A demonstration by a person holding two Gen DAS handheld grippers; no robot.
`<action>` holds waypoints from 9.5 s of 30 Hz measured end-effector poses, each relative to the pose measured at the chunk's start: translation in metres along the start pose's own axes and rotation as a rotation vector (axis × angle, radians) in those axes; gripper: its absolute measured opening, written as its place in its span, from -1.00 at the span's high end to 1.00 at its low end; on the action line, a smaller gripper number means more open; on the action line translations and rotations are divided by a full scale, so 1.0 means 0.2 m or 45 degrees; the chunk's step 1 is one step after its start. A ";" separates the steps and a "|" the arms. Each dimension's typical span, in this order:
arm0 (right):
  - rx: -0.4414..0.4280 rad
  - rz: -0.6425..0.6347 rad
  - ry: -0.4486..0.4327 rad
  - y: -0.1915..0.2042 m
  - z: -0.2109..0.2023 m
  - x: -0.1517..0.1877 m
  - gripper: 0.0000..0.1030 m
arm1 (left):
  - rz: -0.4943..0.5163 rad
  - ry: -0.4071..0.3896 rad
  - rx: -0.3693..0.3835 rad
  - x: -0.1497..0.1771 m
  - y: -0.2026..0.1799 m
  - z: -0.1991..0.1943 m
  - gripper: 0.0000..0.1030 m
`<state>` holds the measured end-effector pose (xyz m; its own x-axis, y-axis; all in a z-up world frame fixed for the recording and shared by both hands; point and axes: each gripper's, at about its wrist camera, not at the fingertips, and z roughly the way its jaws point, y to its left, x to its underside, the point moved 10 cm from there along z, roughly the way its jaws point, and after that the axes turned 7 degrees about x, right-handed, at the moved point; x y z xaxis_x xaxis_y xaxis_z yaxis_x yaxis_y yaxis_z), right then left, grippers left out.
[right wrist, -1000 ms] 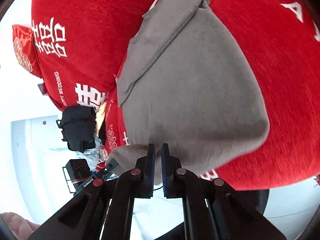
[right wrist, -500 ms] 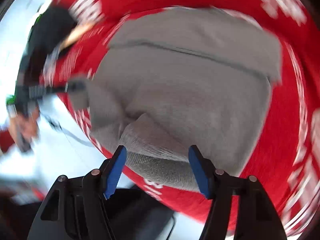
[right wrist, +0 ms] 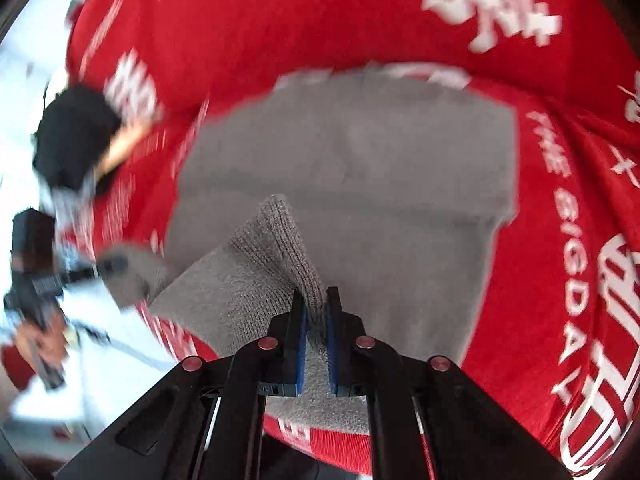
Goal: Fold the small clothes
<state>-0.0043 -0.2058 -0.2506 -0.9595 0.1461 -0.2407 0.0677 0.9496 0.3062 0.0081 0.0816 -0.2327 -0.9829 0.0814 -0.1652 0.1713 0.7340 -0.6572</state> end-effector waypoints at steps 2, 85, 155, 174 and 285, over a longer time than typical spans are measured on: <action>0.000 0.049 -0.034 -0.04 -0.01 -0.15 0.82 | 0.023 -0.040 -0.006 -0.11 -0.02 0.00 0.79; 0.062 0.252 0.001 -0.61 0.38 -0.71 0.30 | 0.206 -0.116 -0.699 -0.95 0.27 0.29 -0.38; -0.387 0.581 0.385 0.66 0.79 0.27 0.86 | -0.260 -0.133 -0.591 -0.05 0.66 -0.06 -0.57; -0.146 0.443 0.226 0.47 0.53 0.23 -1.00 | -0.176 -0.027 -0.706 -0.03 0.57 -0.02 -0.57; -0.422 0.352 0.329 0.40 0.49 -0.30 -0.54 | 0.288 -0.281 -0.631 -0.45 0.07 0.19 0.83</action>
<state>0.0850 -0.1104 -0.3024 -0.9572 0.2662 0.1139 0.2787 0.7398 0.6123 0.1020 0.0595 -0.2551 -0.8793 0.1695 -0.4451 0.2709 0.9466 -0.1747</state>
